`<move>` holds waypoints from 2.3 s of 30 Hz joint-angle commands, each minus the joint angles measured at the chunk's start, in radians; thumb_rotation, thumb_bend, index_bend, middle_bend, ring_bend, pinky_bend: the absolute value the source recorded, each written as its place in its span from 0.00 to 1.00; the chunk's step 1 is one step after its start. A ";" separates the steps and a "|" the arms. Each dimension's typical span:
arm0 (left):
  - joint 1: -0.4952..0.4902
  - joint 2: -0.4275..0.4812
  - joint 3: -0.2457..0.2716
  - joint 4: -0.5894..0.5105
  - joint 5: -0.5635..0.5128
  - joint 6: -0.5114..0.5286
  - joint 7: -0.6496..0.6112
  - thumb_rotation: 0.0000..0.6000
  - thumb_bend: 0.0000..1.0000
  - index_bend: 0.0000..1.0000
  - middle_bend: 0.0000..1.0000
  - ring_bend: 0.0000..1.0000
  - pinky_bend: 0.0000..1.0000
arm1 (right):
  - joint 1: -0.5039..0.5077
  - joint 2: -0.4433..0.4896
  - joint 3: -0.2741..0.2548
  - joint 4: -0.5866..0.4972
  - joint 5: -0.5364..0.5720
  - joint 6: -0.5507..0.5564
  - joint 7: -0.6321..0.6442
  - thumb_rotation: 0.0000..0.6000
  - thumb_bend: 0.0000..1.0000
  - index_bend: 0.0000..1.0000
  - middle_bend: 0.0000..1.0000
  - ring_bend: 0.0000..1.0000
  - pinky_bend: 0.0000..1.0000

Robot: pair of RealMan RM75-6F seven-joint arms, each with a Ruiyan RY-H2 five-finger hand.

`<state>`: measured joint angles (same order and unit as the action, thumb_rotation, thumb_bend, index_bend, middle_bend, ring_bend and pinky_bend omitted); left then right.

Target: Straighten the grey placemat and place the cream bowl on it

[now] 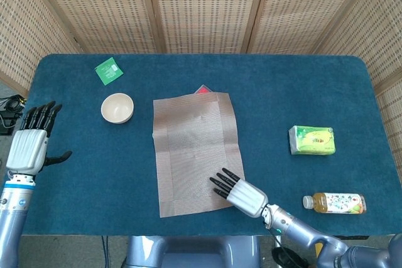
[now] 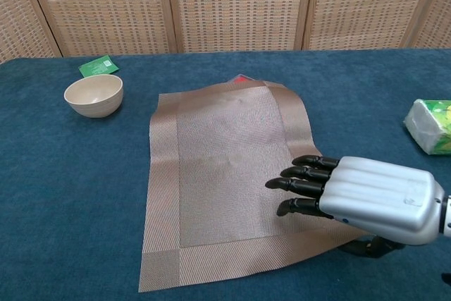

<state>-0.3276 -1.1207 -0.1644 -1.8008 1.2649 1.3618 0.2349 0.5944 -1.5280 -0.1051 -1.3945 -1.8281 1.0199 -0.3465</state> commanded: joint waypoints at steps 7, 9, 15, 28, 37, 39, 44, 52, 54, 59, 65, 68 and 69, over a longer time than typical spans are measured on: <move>0.000 -0.001 0.002 -0.001 0.004 -0.003 0.002 1.00 0.00 0.00 0.00 0.00 0.00 | 0.004 -0.002 -0.006 0.012 -0.011 0.019 0.015 1.00 0.58 0.54 0.00 0.00 0.00; 0.000 -0.001 0.002 -0.001 0.005 -0.004 0.004 1.00 0.00 0.00 0.00 0.00 0.00 | 0.005 -0.005 -0.006 0.018 -0.012 0.024 0.021 1.00 0.59 0.58 0.00 0.00 0.00; 0.001 -0.002 0.003 -0.001 0.007 -0.003 0.004 1.00 0.00 0.00 0.00 0.00 0.00 | 0.006 -0.009 -0.008 0.030 -0.016 0.041 0.039 1.00 0.64 0.69 0.00 0.00 0.00; 0.000 -0.007 0.005 -0.001 0.008 -0.008 0.011 1.00 0.00 0.00 0.00 0.00 0.00 | 0.027 0.041 -0.021 0.093 -0.097 0.126 0.044 1.00 0.64 0.73 0.00 0.00 0.00; -0.003 -0.008 0.002 0.001 -0.001 -0.016 0.013 1.00 0.00 0.00 0.00 0.00 0.00 | 0.103 0.185 0.036 0.153 -0.134 0.118 -0.064 1.00 0.63 0.73 0.00 0.00 0.00; -0.003 -0.008 0.001 0.002 -0.002 -0.016 0.015 1.00 0.00 0.00 0.00 0.00 0.00 | 0.126 0.207 0.047 0.174 -0.152 0.112 -0.098 1.00 0.62 0.73 0.00 0.00 0.00; -0.004 -0.010 -0.001 0.002 -0.009 -0.017 0.019 1.00 0.00 0.00 0.00 0.00 0.00 | 0.205 0.248 0.071 0.255 -0.213 0.085 -0.179 1.00 0.60 0.73 0.00 0.00 0.00; -0.006 -0.012 -0.007 0.008 -0.025 -0.021 0.021 1.00 0.00 0.00 0.00 0.00 0.00 | 0.309 0.242 0.074 0.424 -0.236 -0.024 -0.209 1.00 0.55 0.73 0.00 0.00 0.00; -0.008 -0.013 -0.009 0.011 -0.029 -0.024 0.022 1.00 0.00 0.00 0.00 0.00 0.00 | 0.329 0.230 0.065 0.467 -0.242 -0.037 -0.202 1.00 0.55 0.74 0.00 0.00 0.00; -0.009 -0.012 -0.009 0.012 -0.033 -0.029 0.022 1.00 0.00 0.00 0.00 0.00 0.00 | 0.356 0.211 0.050 0.557 -0.239 -0.061 -0.198 1.00 0.54 0.74 0.00 0.00 0.00; -0.009 -0.012 -0.009 0.012 -0.034 -0.029 0.021 1.00 0.00 0.00 0.00 0.00 0.00 | 0.366 0.194 0.039 0.638 -0.226 -0.071 -0.198 1.00 0.50 0.72 0.00 0.00 0.00; -0.010 -0.013 -0.007 0.012 -0.032 -0.031 0.024 1.00 0.00 0.00 0.00 0.00 0.00 | 0.352 0.177 0.045 0.713 -0.199 -0.050 -0.208 1.00 0.33 0.56 0.00 0.00 0.00; -0.011 -0.013 -0.006 0.011 -0.031 -0.032 0.025 1.00 0.00 0.00 0.00 0.00 0.00 | 0.340 0.169 0.055 0.738 -0.180 -0.035 -0.218 1.00 0.22 0.43 0.00 0.00 0.00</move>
<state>-0.3382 -1.1333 -0.1703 -1.7900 1.2339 1.3302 0.2603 0.9491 -1.3423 -0.0592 -0.6993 -2.0351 0.9627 -0.5508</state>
